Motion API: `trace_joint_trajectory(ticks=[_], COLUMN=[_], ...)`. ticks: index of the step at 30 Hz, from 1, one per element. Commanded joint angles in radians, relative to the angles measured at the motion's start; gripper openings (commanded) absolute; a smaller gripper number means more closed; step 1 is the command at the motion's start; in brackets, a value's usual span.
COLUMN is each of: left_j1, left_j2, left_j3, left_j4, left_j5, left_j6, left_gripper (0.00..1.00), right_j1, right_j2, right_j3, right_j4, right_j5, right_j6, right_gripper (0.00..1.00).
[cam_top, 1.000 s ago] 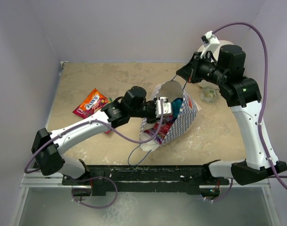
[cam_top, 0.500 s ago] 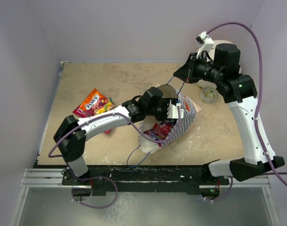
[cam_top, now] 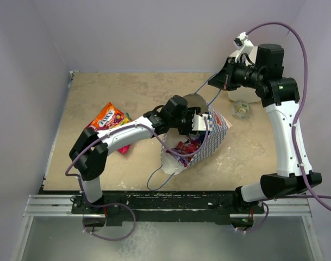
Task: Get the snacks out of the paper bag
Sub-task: Take out the snack from the paper bag.
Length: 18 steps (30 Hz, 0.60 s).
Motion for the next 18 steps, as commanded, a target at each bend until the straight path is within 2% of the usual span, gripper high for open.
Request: trace_joint_trajectory(ticks=[1,6,12,18], left_j1=[0.002,0.037,0.045,0.045], left_j2=[0.06,0.107,0.049,0.119], left_j3=[0.087,0.143,0.094,0.145], left_j4=[-0.013,-0.108,-0.167,-0.205], left_j5=[0.052,0.086,0.138,0.154], left_j6=[0.02,0.04,0.044,0.04], left_gripper=[0.67,0.68,0.69,0.68], right_j1=[0.003,0.003,0.003,0.003], right_j2=[-0.02,-0.017,-0.015,-0.018], right_j3=[0.005,0.004,0.022,0.017], right_j4=[0.016,0.024,0.023,0.029], right_j5=[-0.067,-0.075,-0.065,-0.066], right_j6=[-0.015,-0.01,-0.011,0.003], right_gripper=[0.0,0.0,0.0,0.0])
